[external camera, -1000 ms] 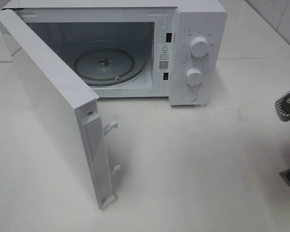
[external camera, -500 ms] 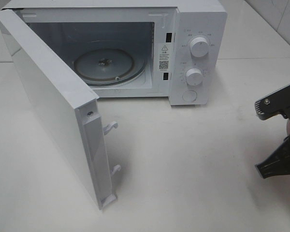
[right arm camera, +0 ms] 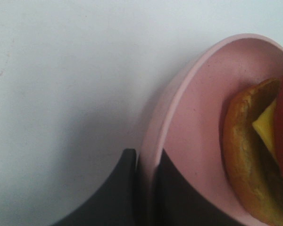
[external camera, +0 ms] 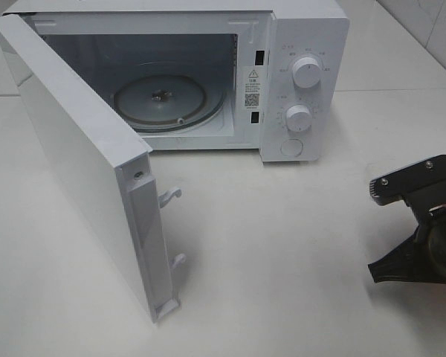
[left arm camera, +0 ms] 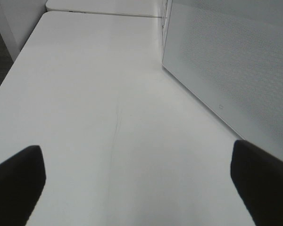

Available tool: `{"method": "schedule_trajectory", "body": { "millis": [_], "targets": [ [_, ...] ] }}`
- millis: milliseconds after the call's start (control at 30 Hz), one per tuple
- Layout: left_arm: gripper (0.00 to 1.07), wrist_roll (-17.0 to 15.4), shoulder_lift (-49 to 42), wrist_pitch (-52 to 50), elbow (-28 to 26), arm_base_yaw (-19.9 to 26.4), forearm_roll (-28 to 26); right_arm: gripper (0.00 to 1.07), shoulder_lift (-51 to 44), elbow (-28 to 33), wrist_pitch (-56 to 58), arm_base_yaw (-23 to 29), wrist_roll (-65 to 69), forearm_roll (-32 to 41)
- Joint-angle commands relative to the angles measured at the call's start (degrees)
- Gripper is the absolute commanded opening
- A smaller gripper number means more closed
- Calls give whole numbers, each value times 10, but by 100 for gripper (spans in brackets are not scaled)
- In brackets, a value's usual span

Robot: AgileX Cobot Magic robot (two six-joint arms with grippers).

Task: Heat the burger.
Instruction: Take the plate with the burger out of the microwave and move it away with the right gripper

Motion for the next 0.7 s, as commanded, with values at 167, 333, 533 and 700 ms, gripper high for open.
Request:
{"method": "schedule_trajectory", "body": {
  "millis": [167, 333, 533, 700],
  "targets": [
    [101, -1, -10, -7, 1, 2, -2, 4, 57, 22, 70, 2, 148, -94],
    [101, -1, -10, -7, 1, 2, -2, 6, 72, 40, 57, 2, 195, -113],
    [101, -1, -10, -7, 1, 2, -2, 22, 72, 43, 48, 2, 186, -118],
    [101, -1, -10, -7, 1, 2, -2, 43, 58, 43, 42, 2, 155, -118]
  ]
}}
